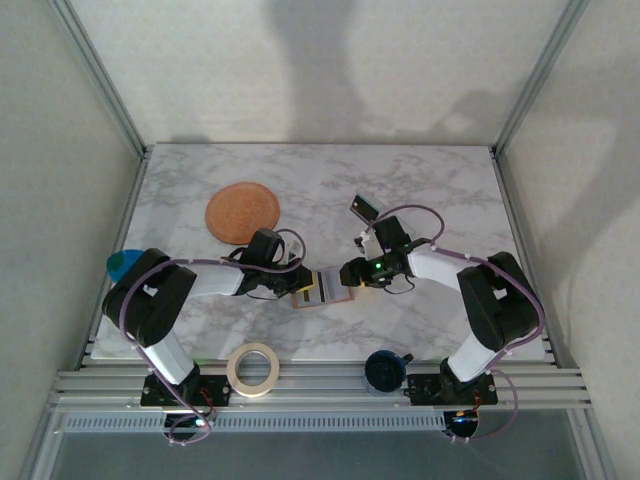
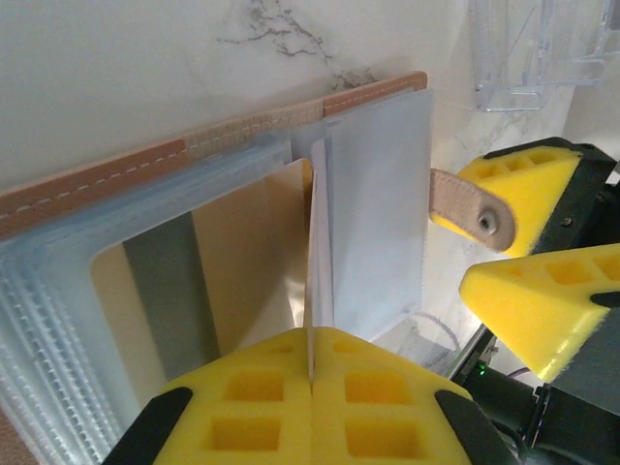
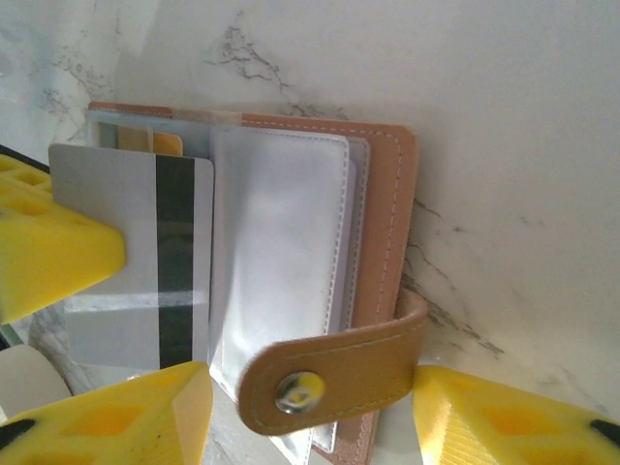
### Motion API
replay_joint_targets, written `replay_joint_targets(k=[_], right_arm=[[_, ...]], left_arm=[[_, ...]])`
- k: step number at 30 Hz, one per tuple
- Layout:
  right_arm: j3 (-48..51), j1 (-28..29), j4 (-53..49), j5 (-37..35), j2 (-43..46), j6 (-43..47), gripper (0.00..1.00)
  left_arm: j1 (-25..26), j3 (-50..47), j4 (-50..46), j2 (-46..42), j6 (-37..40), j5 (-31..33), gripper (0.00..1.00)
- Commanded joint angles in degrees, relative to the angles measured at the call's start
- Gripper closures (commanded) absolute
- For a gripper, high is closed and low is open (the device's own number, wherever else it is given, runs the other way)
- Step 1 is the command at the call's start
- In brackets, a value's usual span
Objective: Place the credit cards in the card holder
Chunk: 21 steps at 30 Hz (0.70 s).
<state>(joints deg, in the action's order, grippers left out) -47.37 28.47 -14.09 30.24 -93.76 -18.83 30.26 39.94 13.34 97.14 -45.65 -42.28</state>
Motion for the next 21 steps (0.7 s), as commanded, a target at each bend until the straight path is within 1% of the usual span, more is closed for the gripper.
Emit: replay_joint_targets(k=[1, 7, 12, 16, 21], right_arm=[[0.96, -0.39, 1.46, 1.62, -0.28, -0.37, 0.44], [0.93, -0.30, 2.31, 3.42, -1.37, -0.55, 0.49], [0.81, -0.34, 2.63, 4.11, -1.69, -0.52, 0.50], [1.79, -0.36, 3.29, 3.08, -0.38, -1.21, 0.50], [1.86, -0.35, 3.70, 4.21, -0.66, -1.35, 0.50]], left_arm=[[-0.29, 0.29, 2.90, 0.89, -1.46, -1.92, 1.00], [-0.29, 0.74, 2.90, 1.45, -1.47, -1.91, 1.00], [-0.29, 1.04, 2.82, 2.13, -1.18, -1.60, 1.00], [-0.29, 1.02, 3.08, 2.46, -1.81, -1.44, 1.00], [-0.29, 0.38, 4.12, 1.76, -2.42, -0.87, 1.00]])
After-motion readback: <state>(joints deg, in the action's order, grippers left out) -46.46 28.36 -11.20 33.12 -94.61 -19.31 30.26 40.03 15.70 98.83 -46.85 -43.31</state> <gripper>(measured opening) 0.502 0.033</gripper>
